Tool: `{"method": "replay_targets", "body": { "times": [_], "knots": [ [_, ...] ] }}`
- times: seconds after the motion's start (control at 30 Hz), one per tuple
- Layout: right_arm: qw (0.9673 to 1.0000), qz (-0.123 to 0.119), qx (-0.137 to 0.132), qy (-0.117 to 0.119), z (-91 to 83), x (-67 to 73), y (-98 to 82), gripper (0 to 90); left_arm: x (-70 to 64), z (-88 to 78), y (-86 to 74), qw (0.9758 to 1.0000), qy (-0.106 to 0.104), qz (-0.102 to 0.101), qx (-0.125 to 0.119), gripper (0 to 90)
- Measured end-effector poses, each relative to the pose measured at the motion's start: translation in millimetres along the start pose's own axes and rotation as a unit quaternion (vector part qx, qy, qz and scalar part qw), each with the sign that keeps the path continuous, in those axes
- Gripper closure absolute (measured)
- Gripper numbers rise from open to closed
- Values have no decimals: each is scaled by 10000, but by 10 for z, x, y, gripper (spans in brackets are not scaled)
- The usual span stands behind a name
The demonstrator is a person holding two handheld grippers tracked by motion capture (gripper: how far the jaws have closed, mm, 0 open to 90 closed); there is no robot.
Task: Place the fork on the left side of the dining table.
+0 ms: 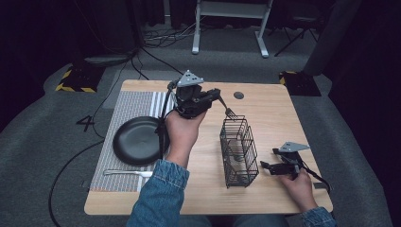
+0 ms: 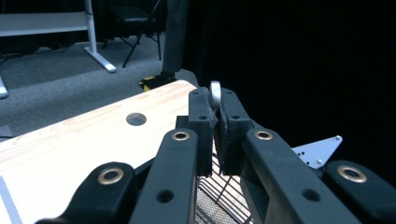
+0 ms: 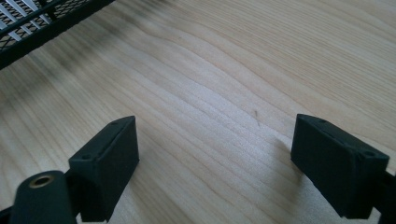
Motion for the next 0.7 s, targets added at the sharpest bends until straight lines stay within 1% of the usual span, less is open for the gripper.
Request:
{"method": "replay_targets", "body": {
  "times": [0.27,0.33,0.37,0.43,0.57,0.63,0.7],
  "knots": [
    [10000,1,2,0,-1,1,-1,153,75,-82,75,9998,132,-30,-129,861],
    [10000,4,2,-2,-1,1,-1,153,105,-108,91,9997,164,-42,-149,861],
    [10000,25,15,-1,-3,4,-4,153,153,-139,103,9996,240,-45,-171,861],
    [10000,22,15,2,-3,4,-4,153,170,-148,106,9995,260,-63,-185,861],
    [10000,43,25,1,-11,12,-13,155,309,-193,85,9990,413,-88,-166,861],
    [10000,0,16,9,-17,10,-19,158,422,-230,61,9984,524,-156,-172,861],
    [10000,-2,16,7,-21,11,-22,158,489,-256,51,9978,597,-213,-184,861]
  ]
}}
Point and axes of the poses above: each handheld gripper's, and its own axes: z roughly forward along the jaws, y roughly out of its top, x roughly to its left, the point moved 9 cm from there along z, roughly forward along the jaws, and after that the axes turned 7 degrees about z, right-handed, at the moved point
